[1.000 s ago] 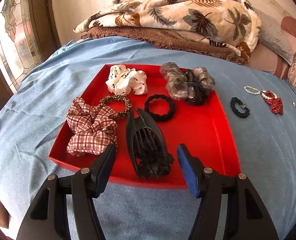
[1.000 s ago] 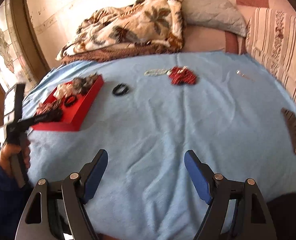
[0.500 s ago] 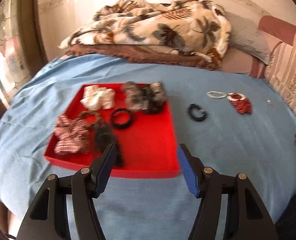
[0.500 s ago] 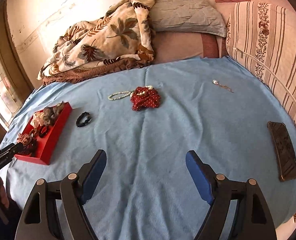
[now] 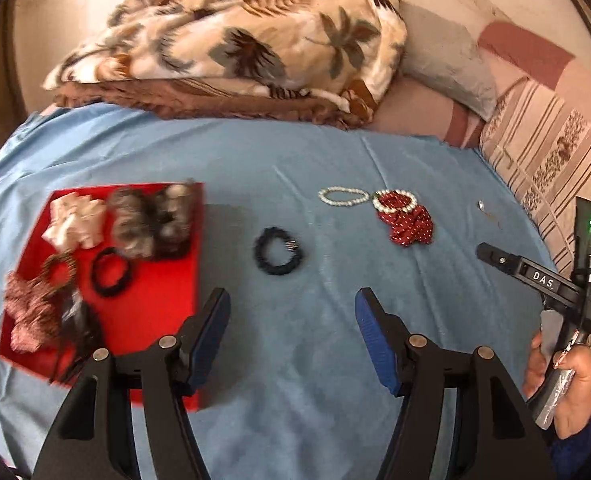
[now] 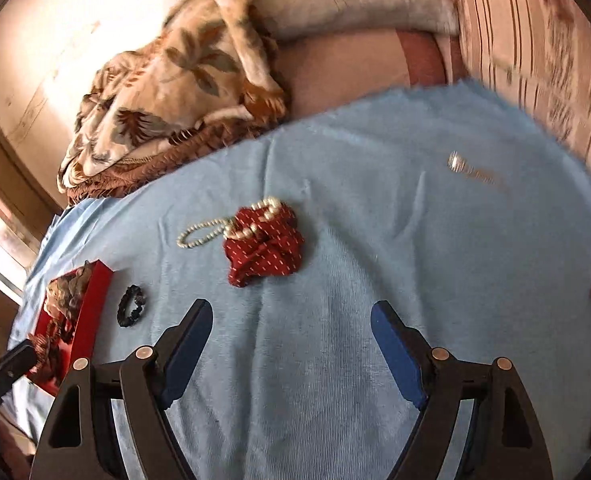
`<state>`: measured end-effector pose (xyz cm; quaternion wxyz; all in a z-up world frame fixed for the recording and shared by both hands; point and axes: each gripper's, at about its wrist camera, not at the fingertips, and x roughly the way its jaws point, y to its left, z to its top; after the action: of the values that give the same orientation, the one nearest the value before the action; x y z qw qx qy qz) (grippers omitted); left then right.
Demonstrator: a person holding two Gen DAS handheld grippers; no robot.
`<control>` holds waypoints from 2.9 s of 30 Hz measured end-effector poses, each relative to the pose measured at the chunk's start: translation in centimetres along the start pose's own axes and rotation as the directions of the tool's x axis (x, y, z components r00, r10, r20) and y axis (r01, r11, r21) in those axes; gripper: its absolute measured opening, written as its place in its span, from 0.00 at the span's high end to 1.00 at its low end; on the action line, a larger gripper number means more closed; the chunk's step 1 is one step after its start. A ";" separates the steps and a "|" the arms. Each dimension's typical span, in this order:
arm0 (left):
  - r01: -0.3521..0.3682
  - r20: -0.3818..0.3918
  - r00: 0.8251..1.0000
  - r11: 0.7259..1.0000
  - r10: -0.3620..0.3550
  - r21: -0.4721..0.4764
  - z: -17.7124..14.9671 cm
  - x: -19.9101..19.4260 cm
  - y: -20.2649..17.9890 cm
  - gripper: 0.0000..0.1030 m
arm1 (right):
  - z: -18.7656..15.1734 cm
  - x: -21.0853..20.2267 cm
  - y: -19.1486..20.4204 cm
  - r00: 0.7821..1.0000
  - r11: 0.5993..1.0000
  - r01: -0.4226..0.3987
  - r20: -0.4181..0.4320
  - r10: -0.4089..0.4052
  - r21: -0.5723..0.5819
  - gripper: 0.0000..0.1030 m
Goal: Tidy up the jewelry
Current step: 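Reach both grippers toward the red polka-dot scrunchie and pearl necklace, then grasp pearl necklace with left gripper while right gripper grasps red polka-dot scrunchie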
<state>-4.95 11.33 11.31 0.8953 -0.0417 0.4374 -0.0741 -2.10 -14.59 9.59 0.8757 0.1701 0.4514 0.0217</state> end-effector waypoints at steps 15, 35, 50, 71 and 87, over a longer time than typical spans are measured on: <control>-0.012 -0.170 0.985 0.999 0.017 0.030 10.5 17.3 -6.0 0.38 | 3.4 7.0 0.3 0.987 0.988 -0.148 -0.075 0.145 -0.036 0.28; 0.015 -0.174 0.985 0.984 0.016 0.175 9.8 17.8 -8.9 0.95 | 4.0 9.5 1.1 0.970 0.978 -0.210 -0.123 0.210 0.007 0.86; 0.242 -0.120 0.967 0.953 -0.223 0.180 2.3 4.4 -9.7 0.95 | -1.5 -1.6 -2.8 0.968 0.973 -0.216 -0.110 0.224 0.084 0.87; 0.198 -0.198 0.964 0.976 -0.177 0.090 -5.1 6.5 -5.3 0.95 | -4.6 2.1 0.2 0.972 0.977 0.127 -0.175 -0.157 -0.169 0.78; 0.252 0.020 0.966 0.962 -0.256 0.109 -2.2 -4.6 -2.4 0.95 | -6.3 -5.0 0.5 0.987 0.984 0.158 0.052 -0.154 -0.084 0.83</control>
<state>-9.71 9.70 13.83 0.8867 -0.0516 0.4085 -0.2105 -10.00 -13.31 10.30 0.8913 0.0959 0.4421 -0.0308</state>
